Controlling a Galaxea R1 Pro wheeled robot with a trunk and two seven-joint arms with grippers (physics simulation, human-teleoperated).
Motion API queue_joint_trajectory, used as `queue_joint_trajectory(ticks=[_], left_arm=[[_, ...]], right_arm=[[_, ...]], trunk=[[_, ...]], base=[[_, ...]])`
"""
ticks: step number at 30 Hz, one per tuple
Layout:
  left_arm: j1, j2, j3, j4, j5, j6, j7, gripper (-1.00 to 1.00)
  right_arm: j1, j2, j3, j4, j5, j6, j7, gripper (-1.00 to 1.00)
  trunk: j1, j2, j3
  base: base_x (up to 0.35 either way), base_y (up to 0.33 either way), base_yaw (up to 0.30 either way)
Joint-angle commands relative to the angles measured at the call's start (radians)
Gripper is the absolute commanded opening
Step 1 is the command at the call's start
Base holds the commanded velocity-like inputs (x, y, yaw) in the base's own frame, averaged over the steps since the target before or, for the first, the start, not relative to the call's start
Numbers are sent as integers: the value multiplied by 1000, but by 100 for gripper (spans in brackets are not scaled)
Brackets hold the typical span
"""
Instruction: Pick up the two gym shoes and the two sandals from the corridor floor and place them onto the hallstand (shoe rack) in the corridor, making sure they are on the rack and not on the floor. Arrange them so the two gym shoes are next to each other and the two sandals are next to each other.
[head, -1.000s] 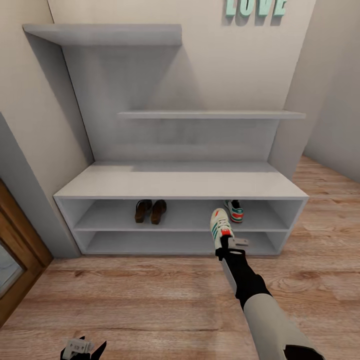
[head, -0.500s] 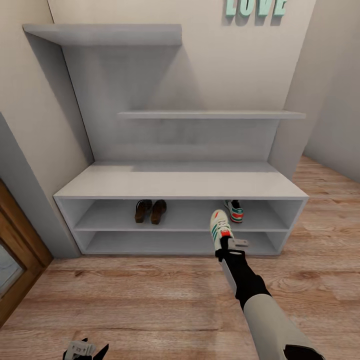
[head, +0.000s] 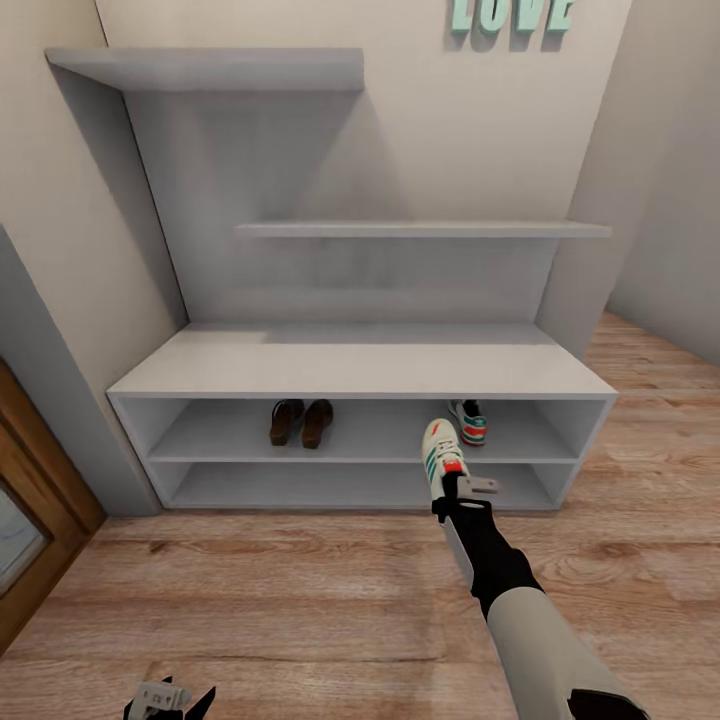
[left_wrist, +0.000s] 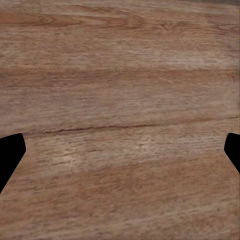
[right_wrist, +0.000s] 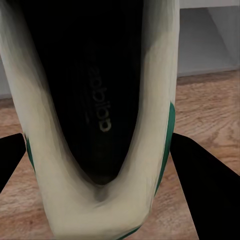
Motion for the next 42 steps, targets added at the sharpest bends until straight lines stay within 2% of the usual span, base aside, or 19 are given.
queue_joint_trajectory(ticks=[1,14,22,42], left_arm=[[-1,0,8,0,-9,-4,-5,100],[-1,-2,7,0,-24,-3,-6,100],[-1,-18,6,0,-33,-4,-7,100],[-1,-20,5,0,-34,-4,-7,100]], right_arm=[[-1,1,-4,-2,10,8,1,-100],[-2,1,-5,26,11,11,-45,-100],[-2,1,-9,53,10,8,-84,-100],[-2,1,-6,72,9,6,-83,-100]], trunk=[[0,0,-1],[0,0,-1],[0,0,-1],[0,0,-1]], base=[[0,0,0],[0,0,0],[0,0,0],[0,0,0]])
